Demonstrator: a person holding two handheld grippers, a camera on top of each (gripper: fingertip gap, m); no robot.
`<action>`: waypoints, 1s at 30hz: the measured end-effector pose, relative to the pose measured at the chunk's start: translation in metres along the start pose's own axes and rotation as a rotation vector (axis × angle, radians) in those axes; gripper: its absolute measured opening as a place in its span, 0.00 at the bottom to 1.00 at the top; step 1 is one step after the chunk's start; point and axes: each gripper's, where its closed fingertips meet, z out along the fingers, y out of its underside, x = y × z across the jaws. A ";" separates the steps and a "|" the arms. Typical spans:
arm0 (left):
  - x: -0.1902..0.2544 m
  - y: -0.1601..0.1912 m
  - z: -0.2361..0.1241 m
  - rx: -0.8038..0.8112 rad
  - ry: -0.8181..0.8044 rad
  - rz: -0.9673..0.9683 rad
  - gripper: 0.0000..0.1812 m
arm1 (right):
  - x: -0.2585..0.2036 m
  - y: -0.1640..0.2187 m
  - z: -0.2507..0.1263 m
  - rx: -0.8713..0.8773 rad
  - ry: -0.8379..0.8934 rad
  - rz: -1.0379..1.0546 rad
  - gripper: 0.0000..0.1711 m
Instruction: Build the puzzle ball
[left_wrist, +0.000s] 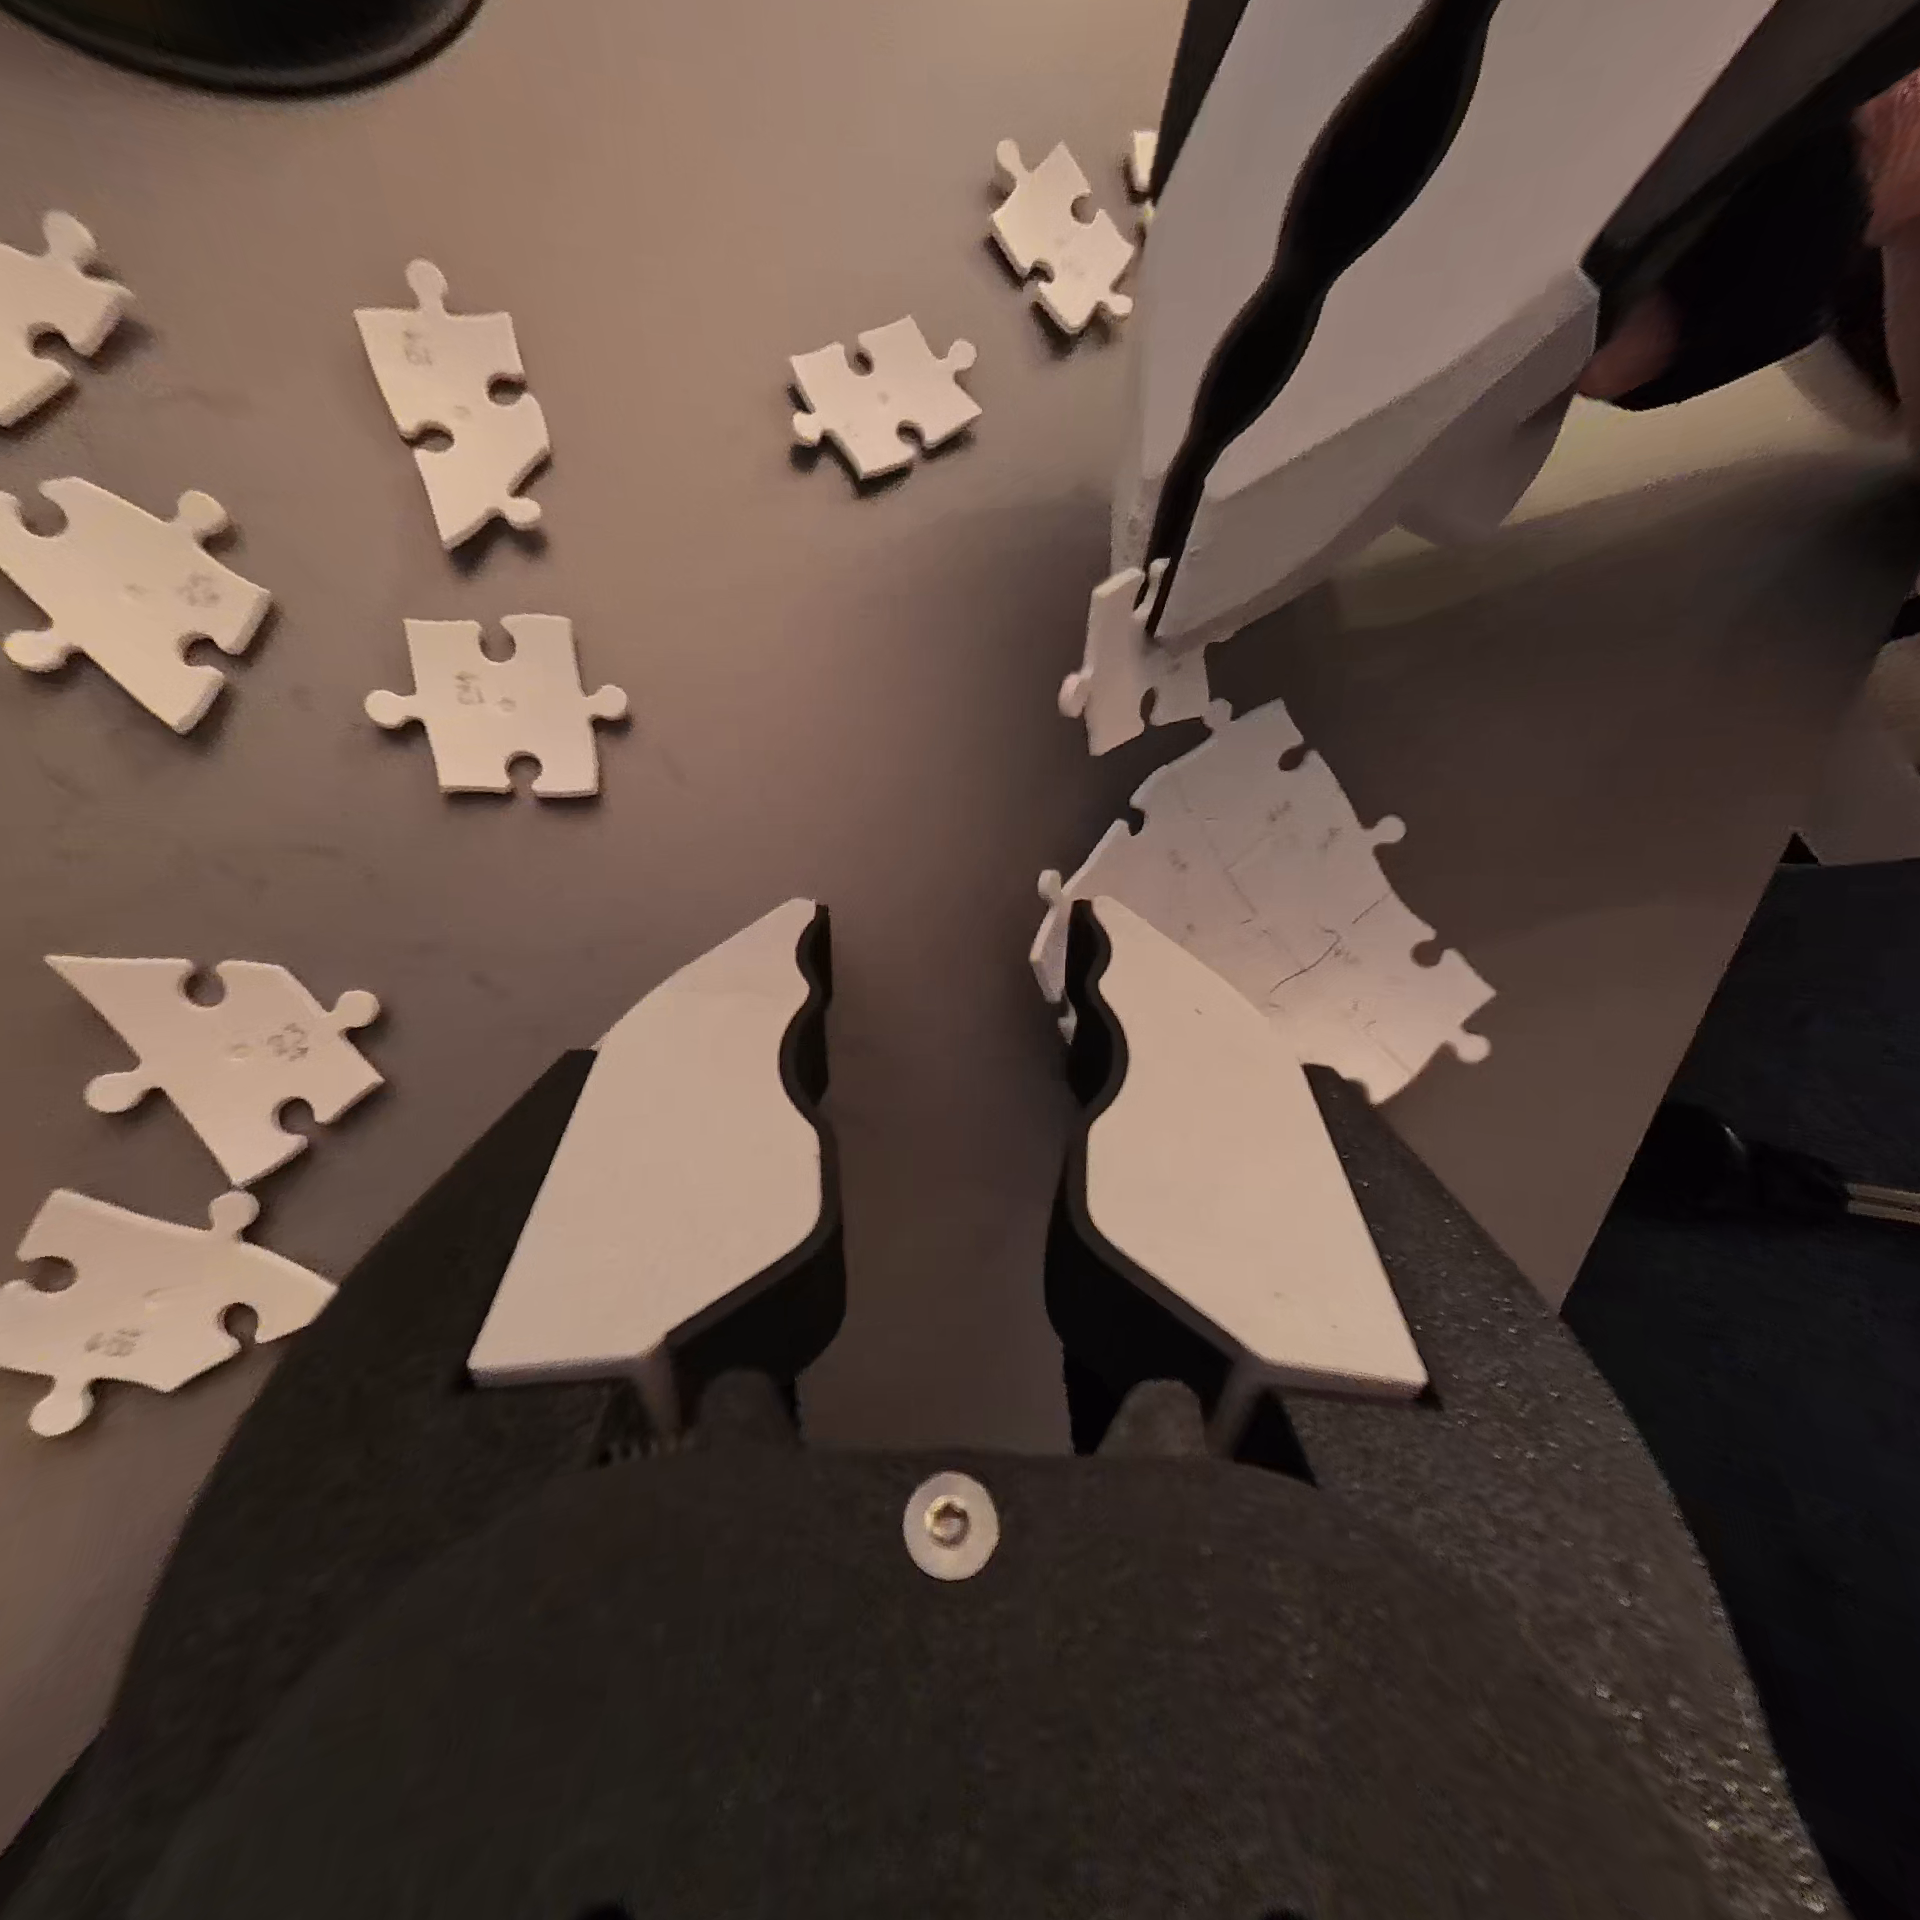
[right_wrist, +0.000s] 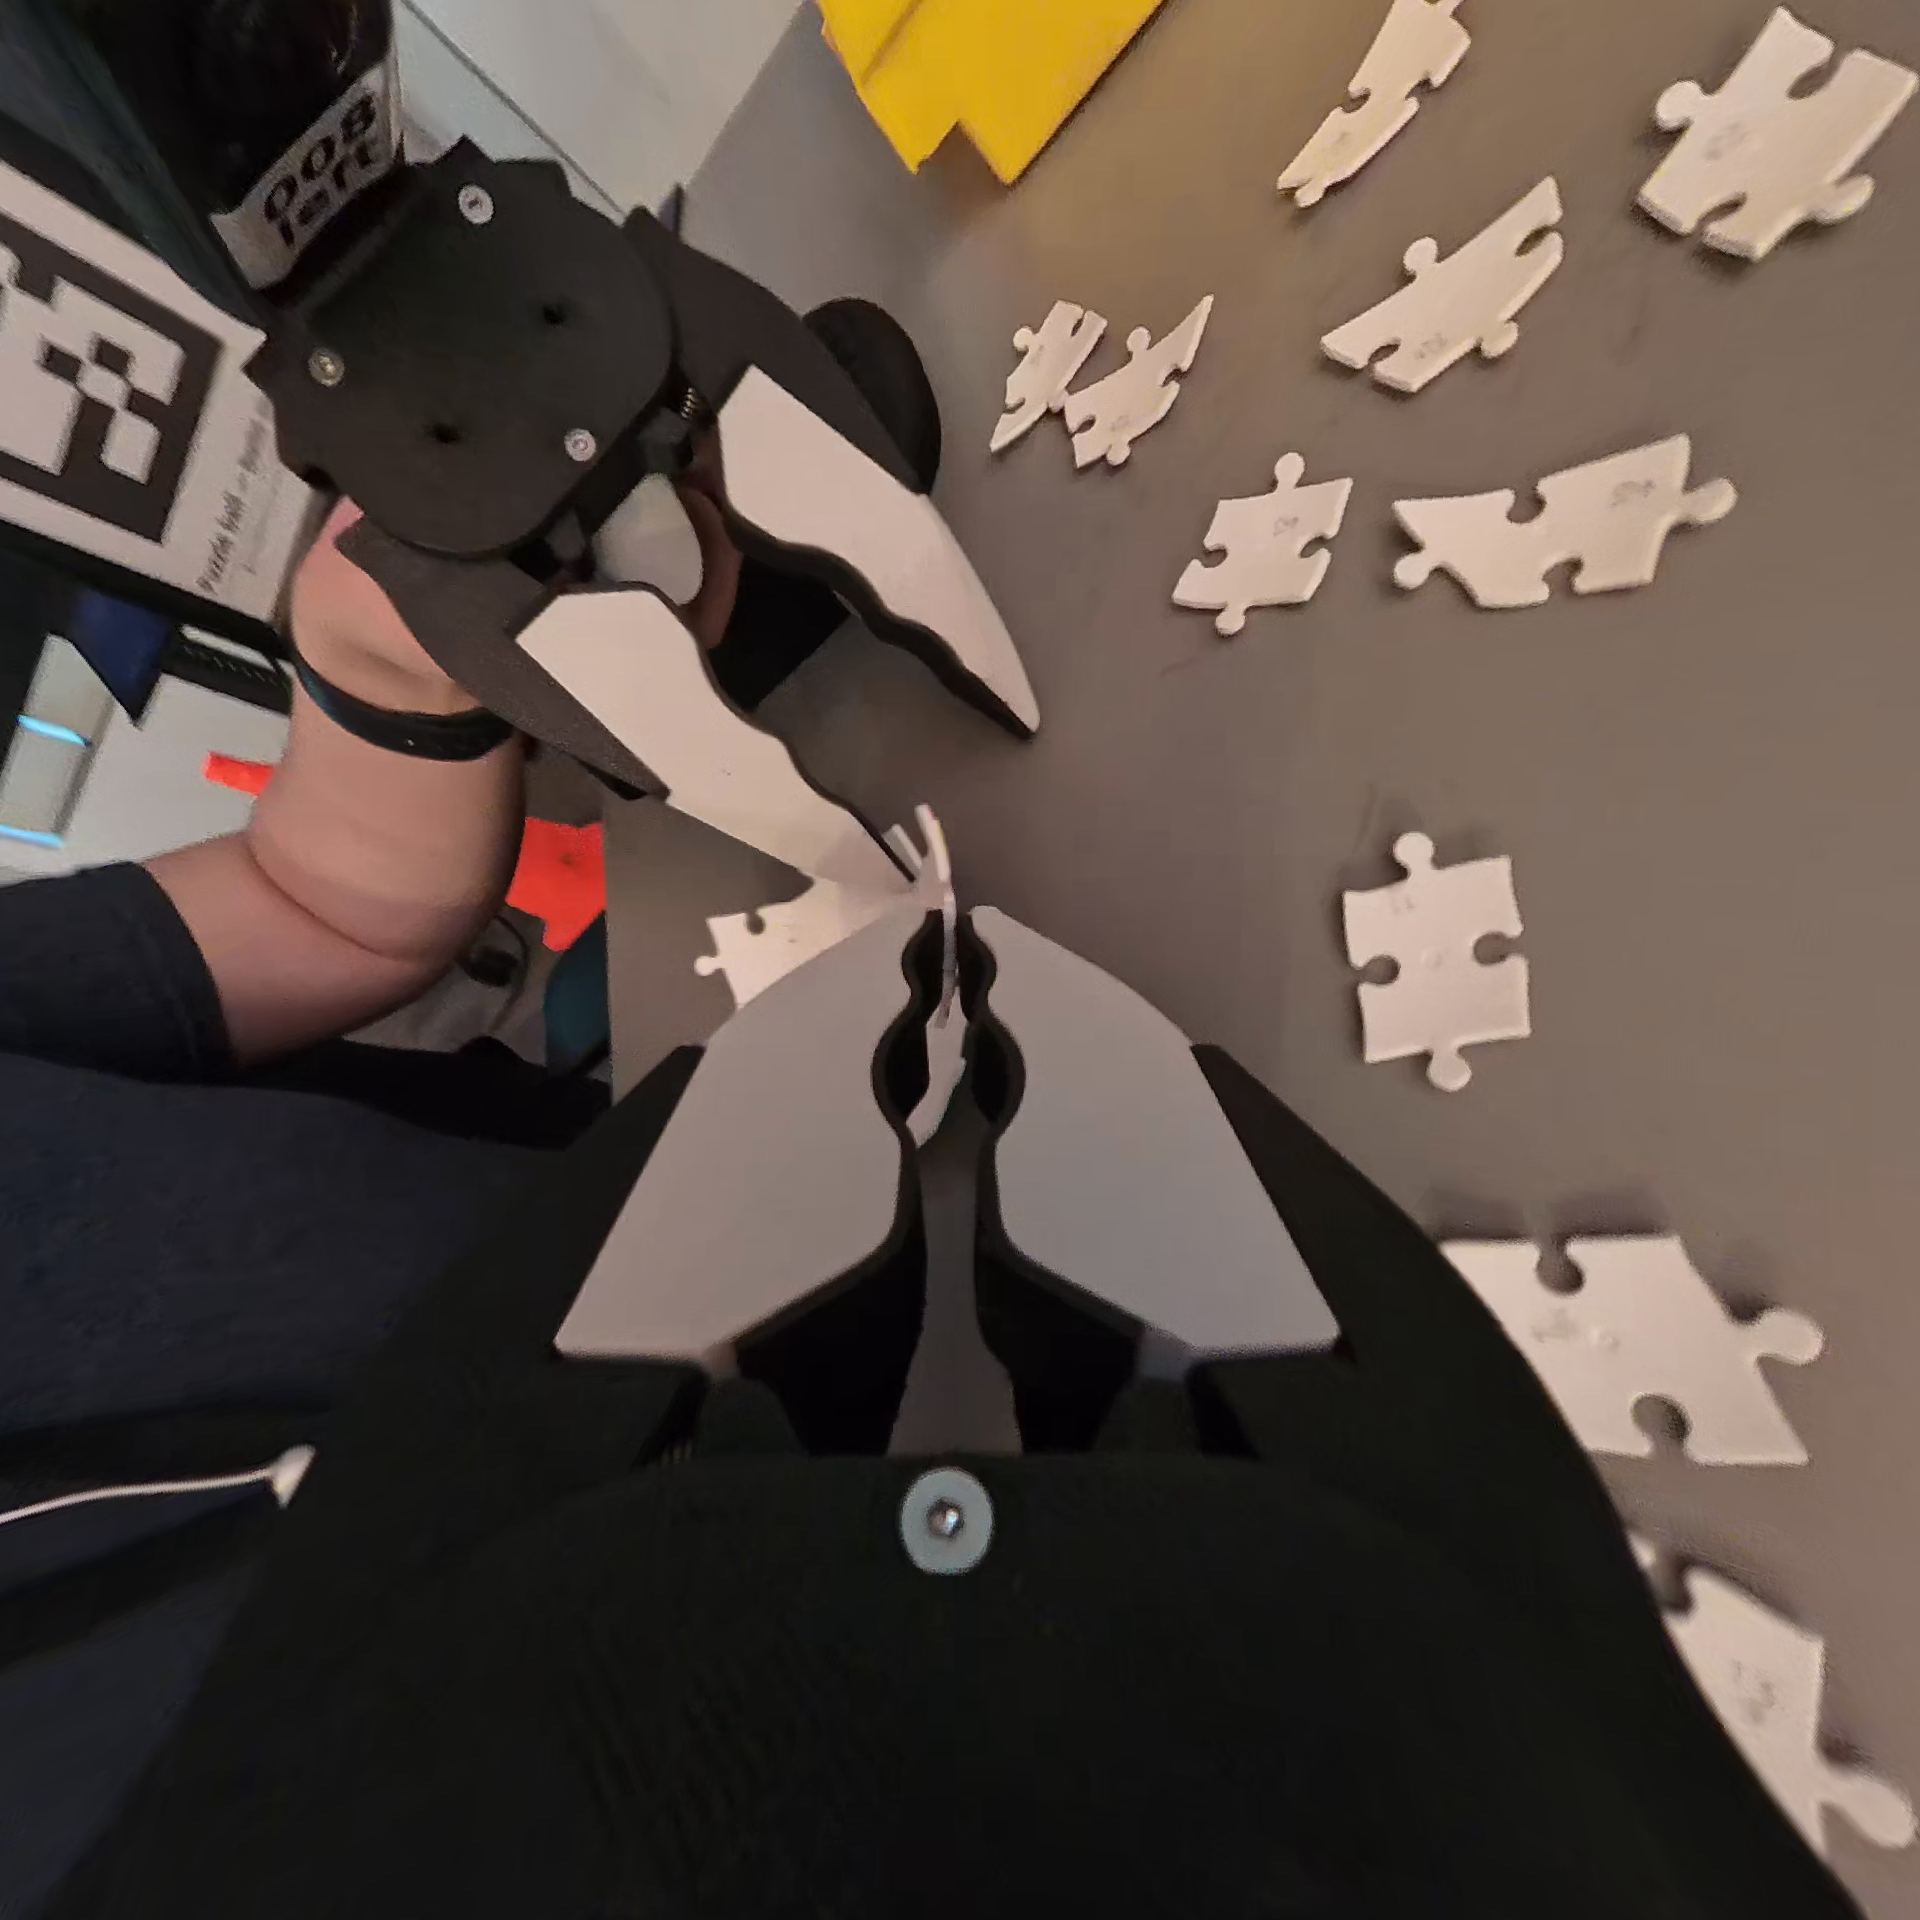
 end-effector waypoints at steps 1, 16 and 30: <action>-0.002 0.001 0.001 -0.002 -0.008 0.004 0.24 | -0.001 -0.001 0.003 -0.016 -0.006 -0.028 0.02; -0.001 0.008 -0.024 0.109 -0.048 -0.091 0.24 | -0.007 -0.001 0.030 -0.239 -0.028 -0.237 0.02; 0.001 0.029 -0.019 0.086 -0.126 -0.157 0.23 | -0.007 0.006 0.029 -0.290 0.008 -0.252 0.02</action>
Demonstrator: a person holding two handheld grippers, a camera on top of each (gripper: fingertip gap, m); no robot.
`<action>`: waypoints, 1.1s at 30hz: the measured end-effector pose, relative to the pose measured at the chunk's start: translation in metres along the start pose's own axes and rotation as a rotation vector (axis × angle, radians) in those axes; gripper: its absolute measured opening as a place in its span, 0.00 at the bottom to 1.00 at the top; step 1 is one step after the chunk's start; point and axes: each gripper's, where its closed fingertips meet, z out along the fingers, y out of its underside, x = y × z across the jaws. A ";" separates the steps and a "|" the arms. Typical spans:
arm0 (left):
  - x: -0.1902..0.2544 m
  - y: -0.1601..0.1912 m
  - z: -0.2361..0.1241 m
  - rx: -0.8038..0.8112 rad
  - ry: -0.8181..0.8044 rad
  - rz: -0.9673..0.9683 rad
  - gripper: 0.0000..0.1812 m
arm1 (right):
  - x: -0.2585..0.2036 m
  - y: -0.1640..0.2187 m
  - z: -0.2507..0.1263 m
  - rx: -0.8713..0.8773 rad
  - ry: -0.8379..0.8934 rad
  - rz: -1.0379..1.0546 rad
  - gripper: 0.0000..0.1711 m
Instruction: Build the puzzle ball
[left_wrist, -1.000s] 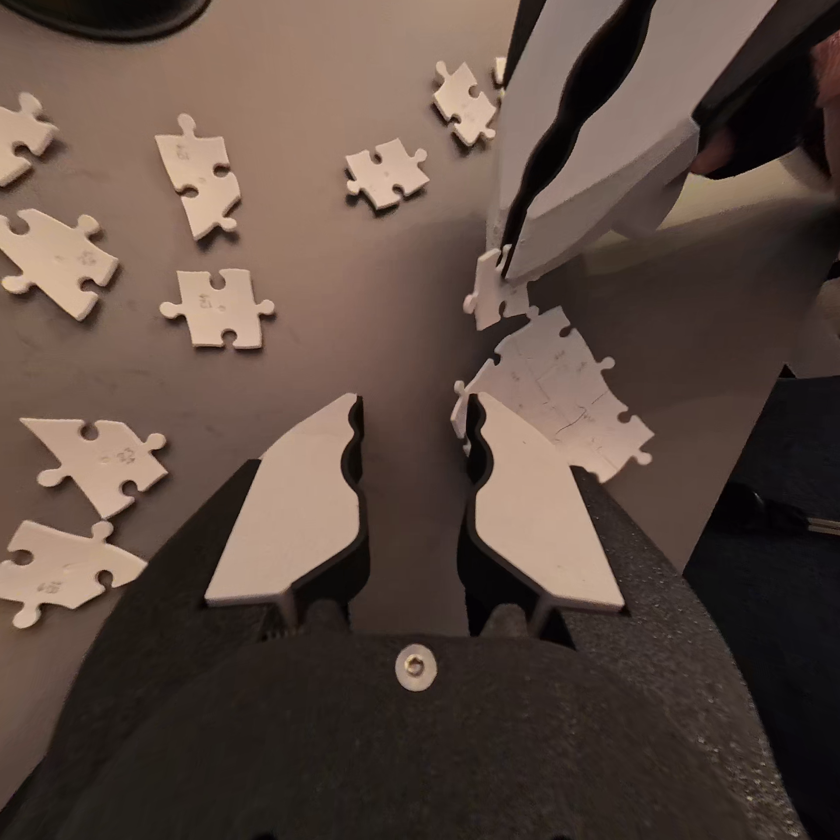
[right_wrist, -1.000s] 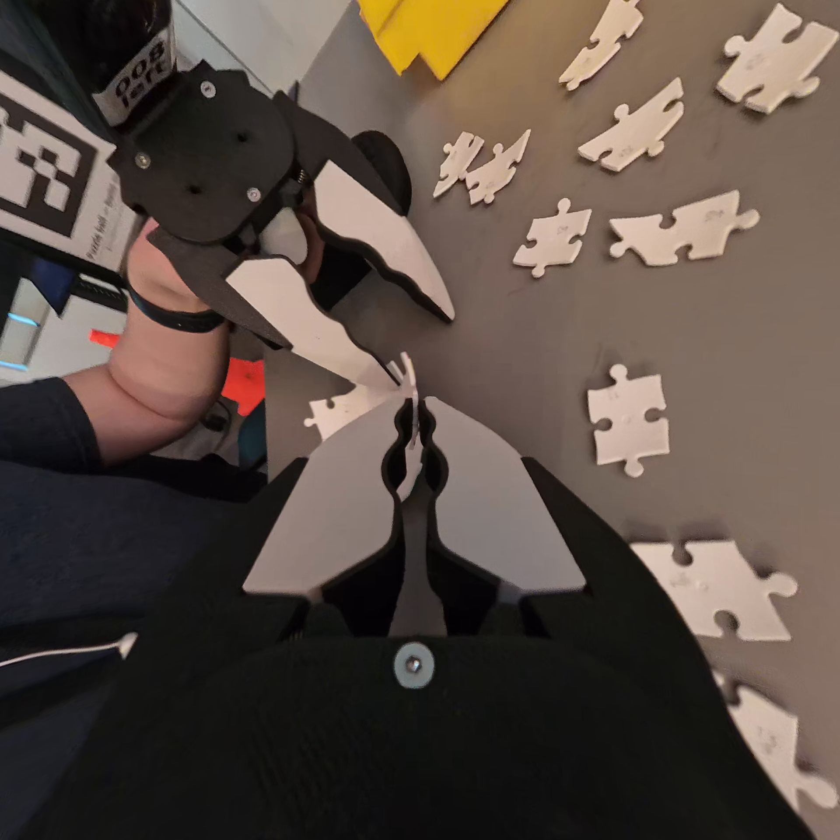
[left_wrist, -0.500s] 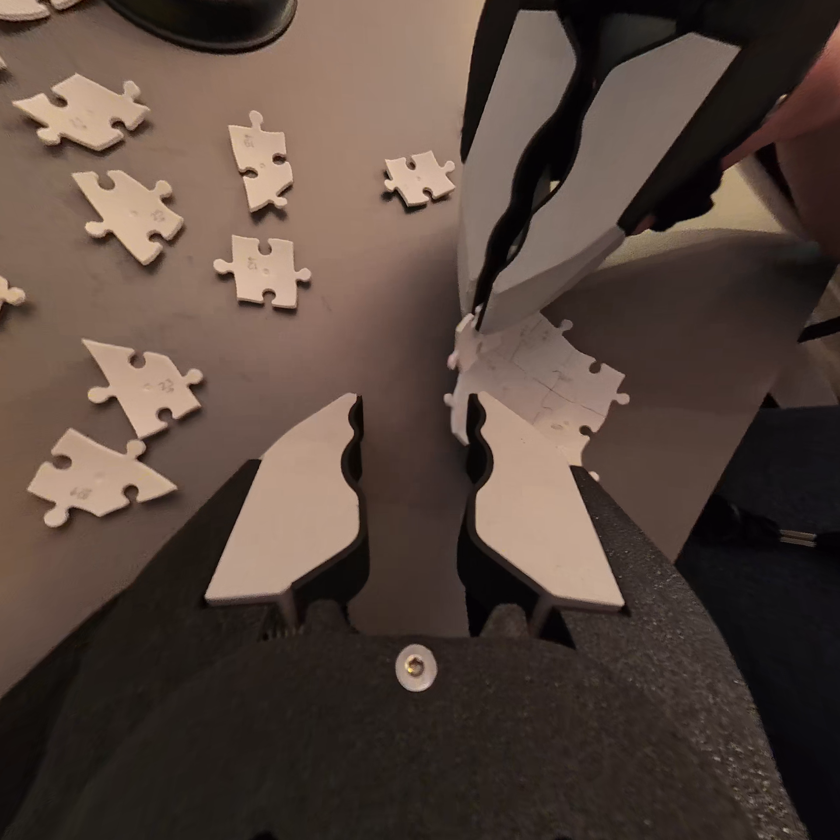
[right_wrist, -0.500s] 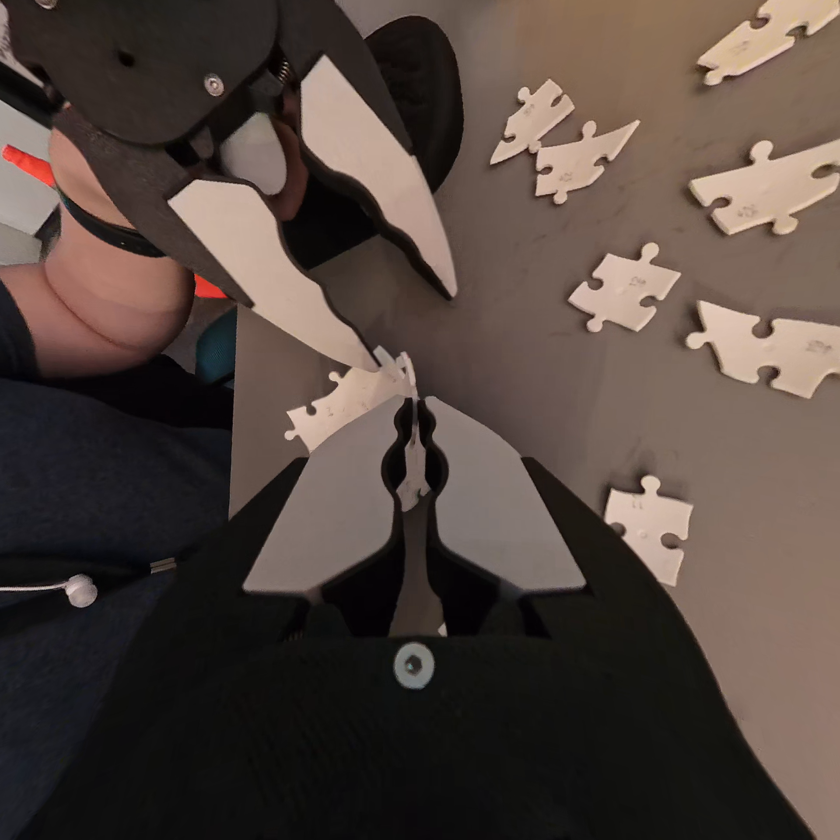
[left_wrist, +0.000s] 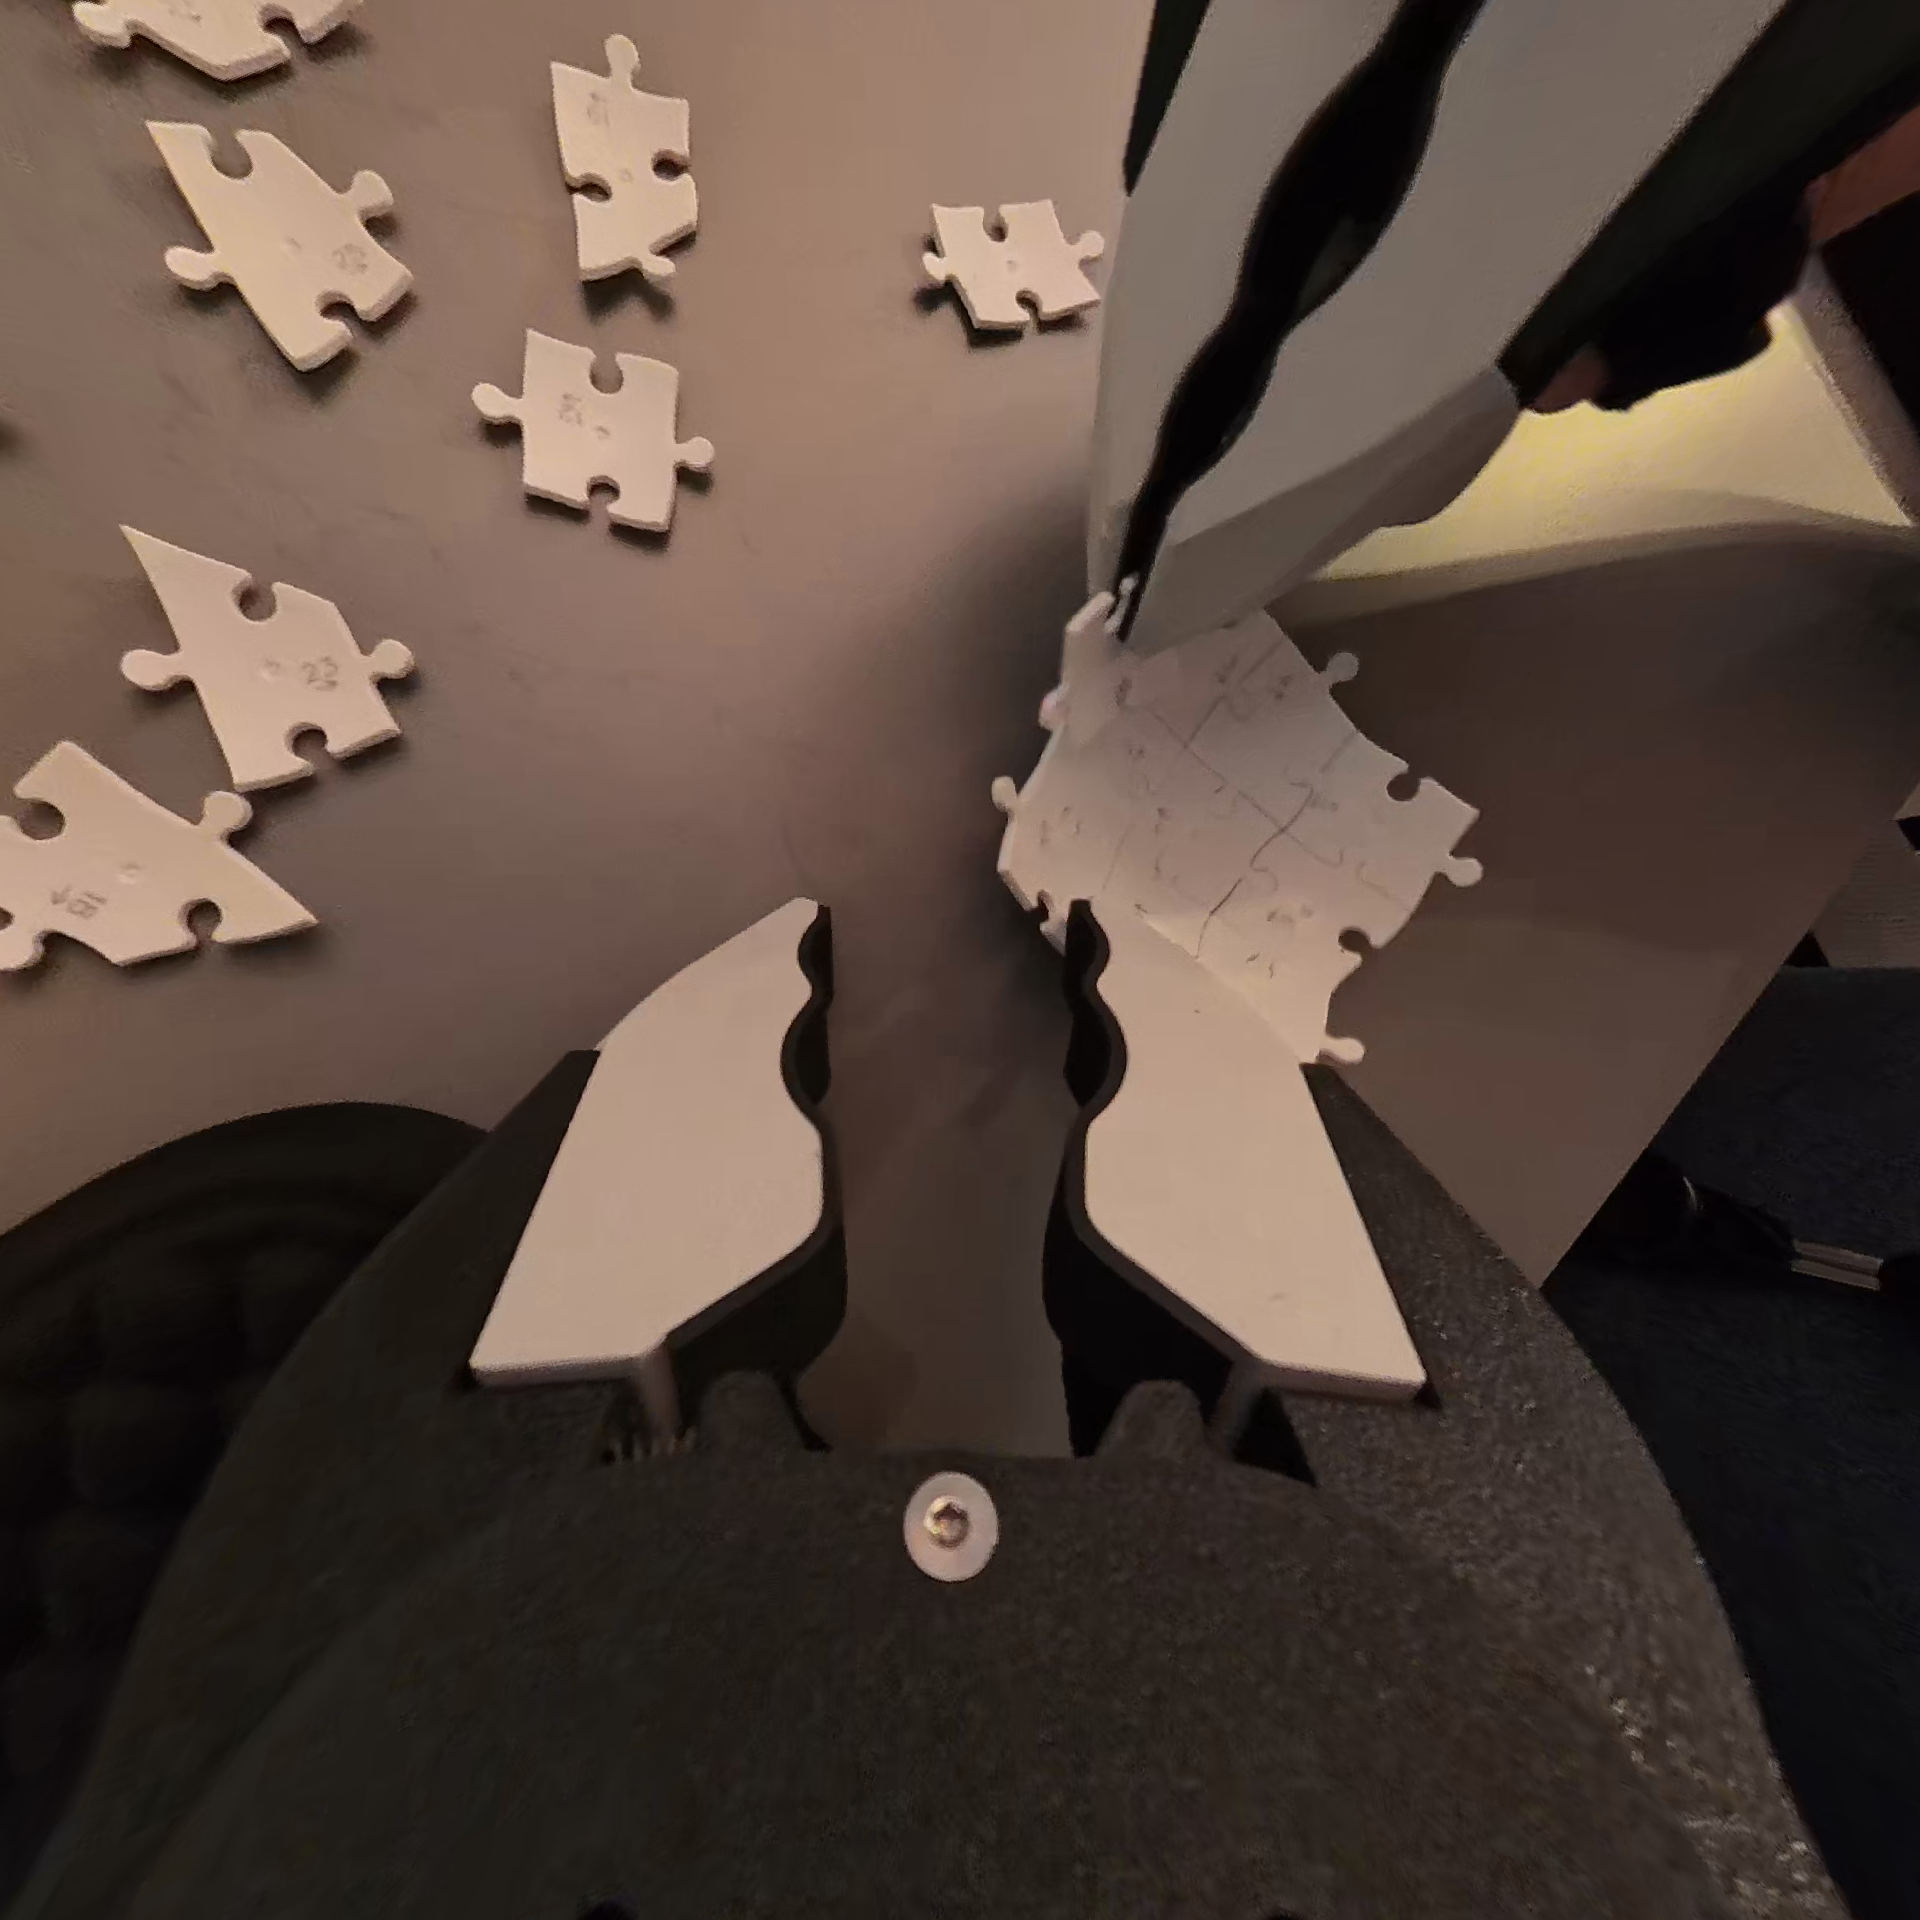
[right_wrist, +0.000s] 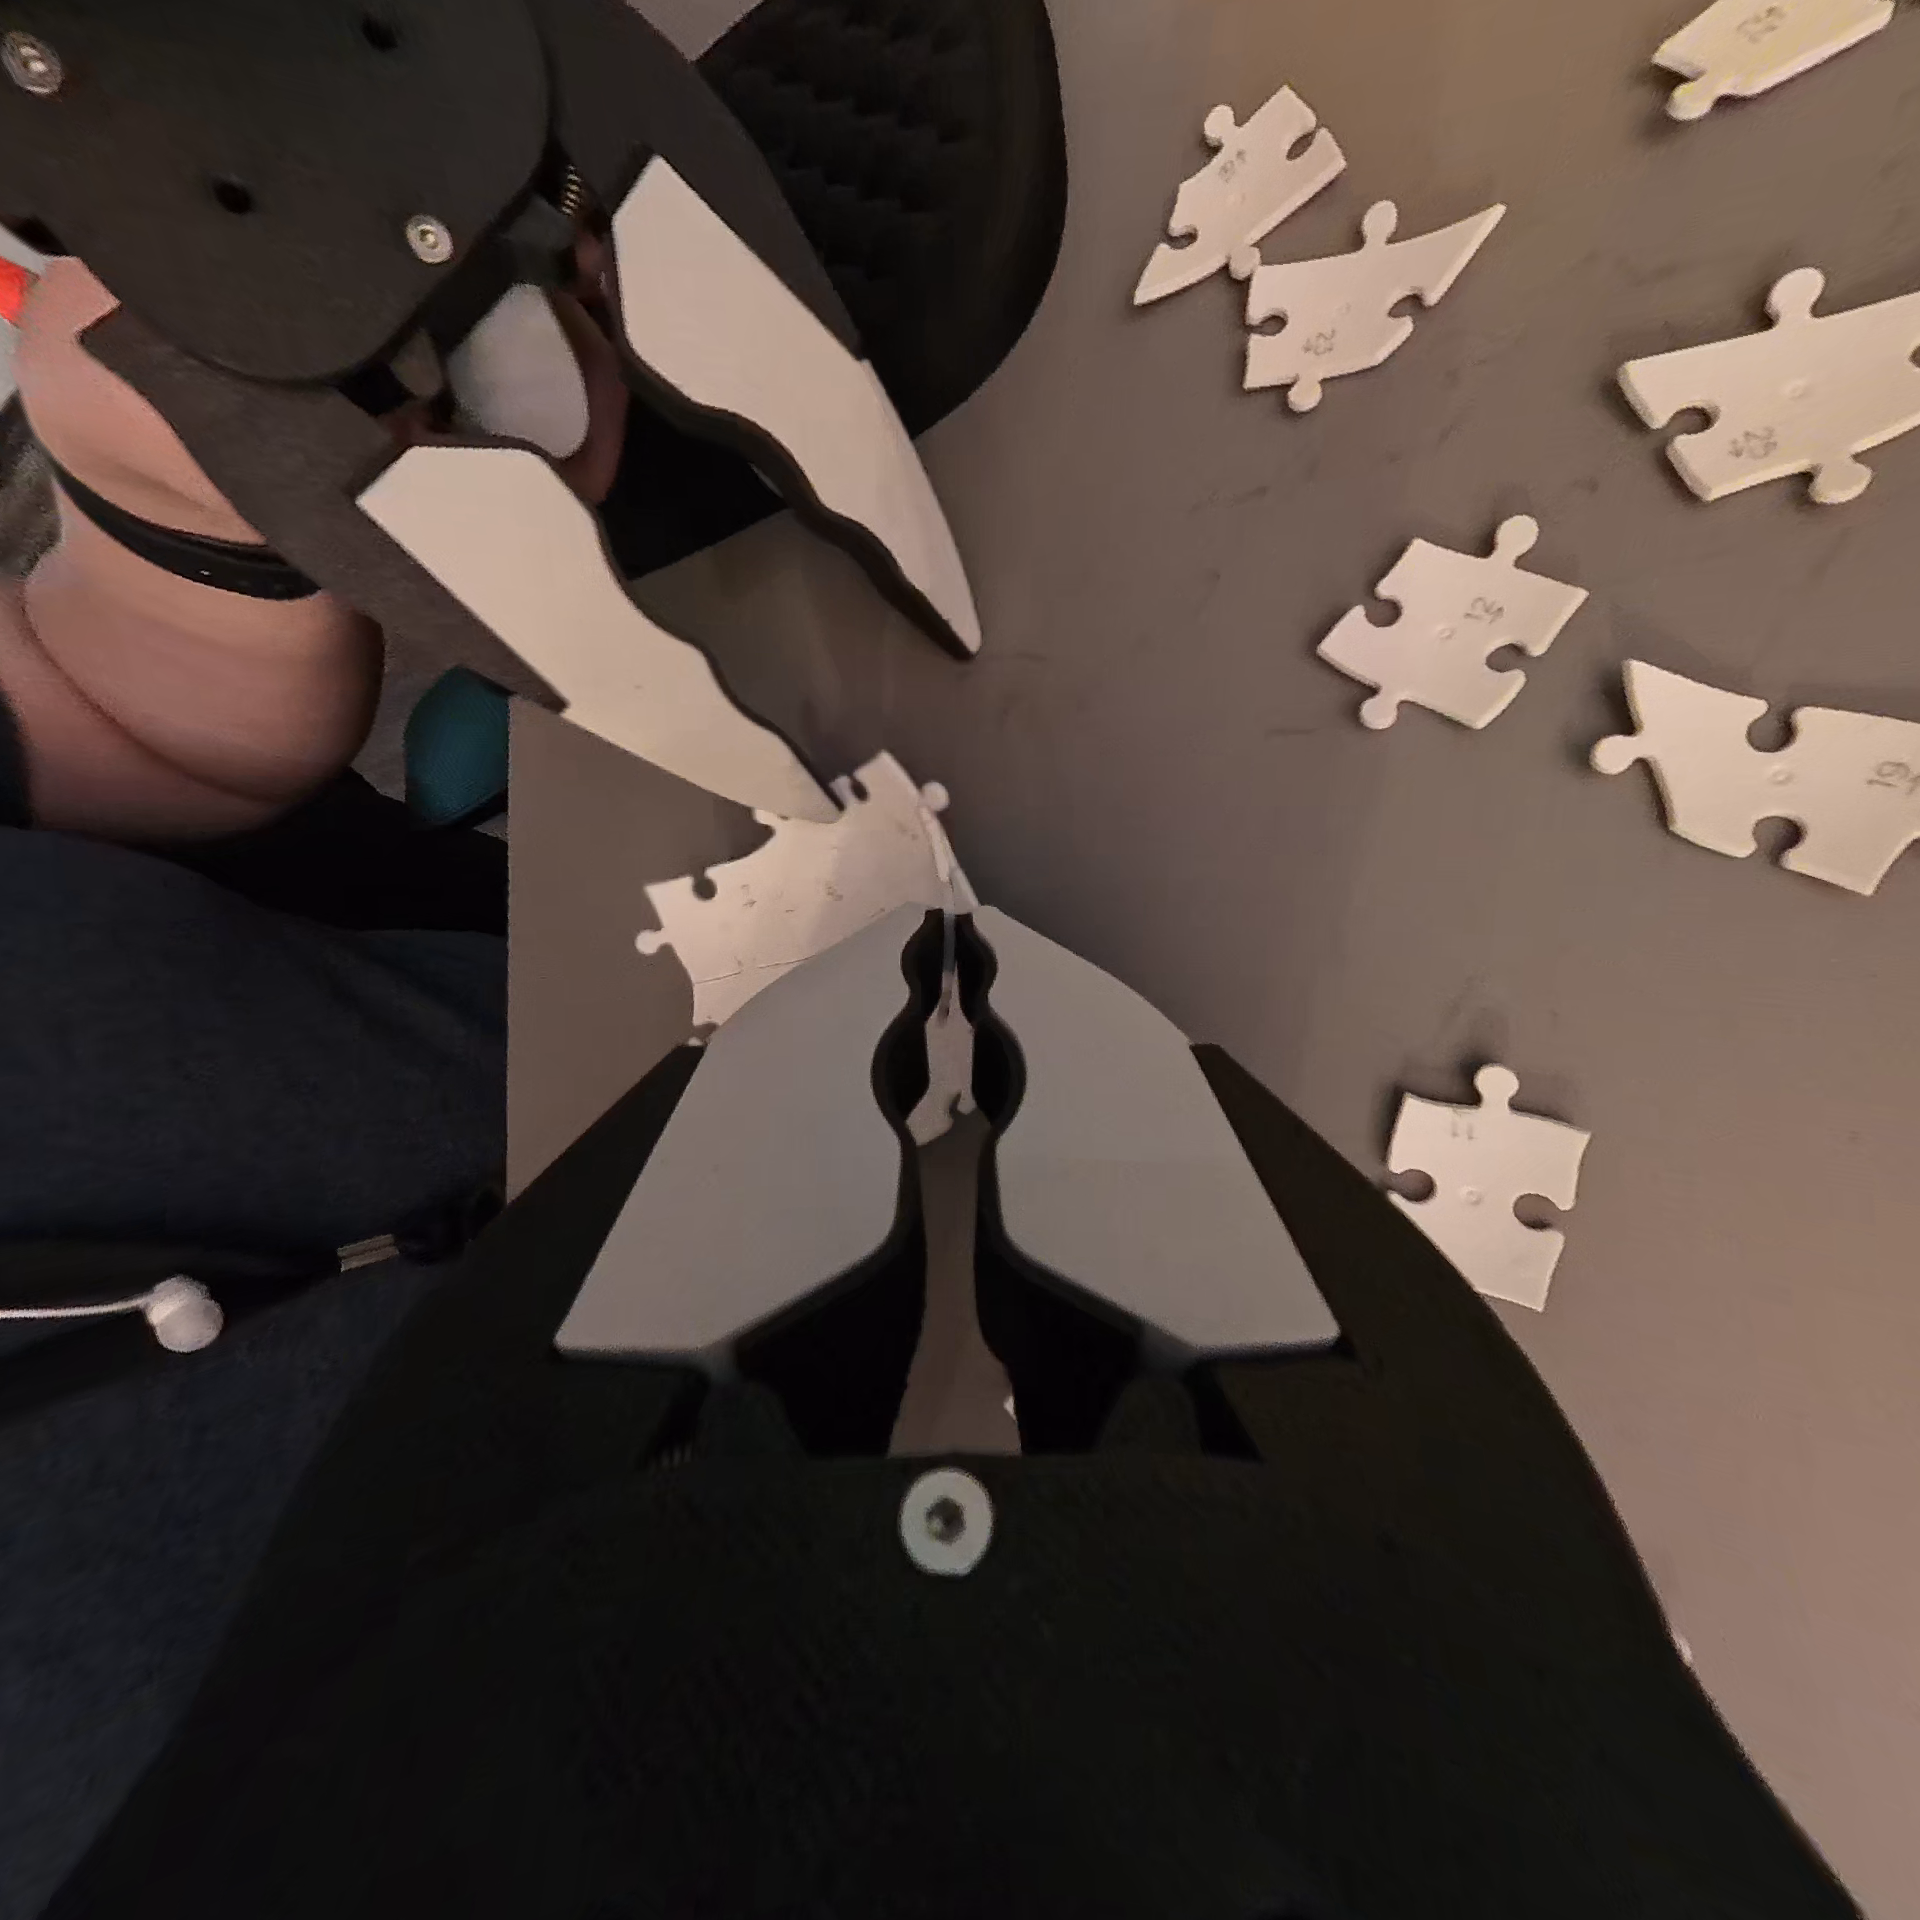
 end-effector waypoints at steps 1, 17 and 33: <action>-0.001 -0.001 0.000 0.004 0.005 -0.005 0.23 | -0.001 -0.001 -0.001 0.005 -0.003 -0.001 0.02; -0.011 -0.018 0.009 -0.014 0.020 -0.027 0.20 | 0.017 -0.011 0.009 0.065 -0.053 0.051 0.02; -0.018 -0.024 0.014 -0.037 -0.056 0.012 0.19 | 0.027 0.000 0.016 0.021 0.030 0.010 0.05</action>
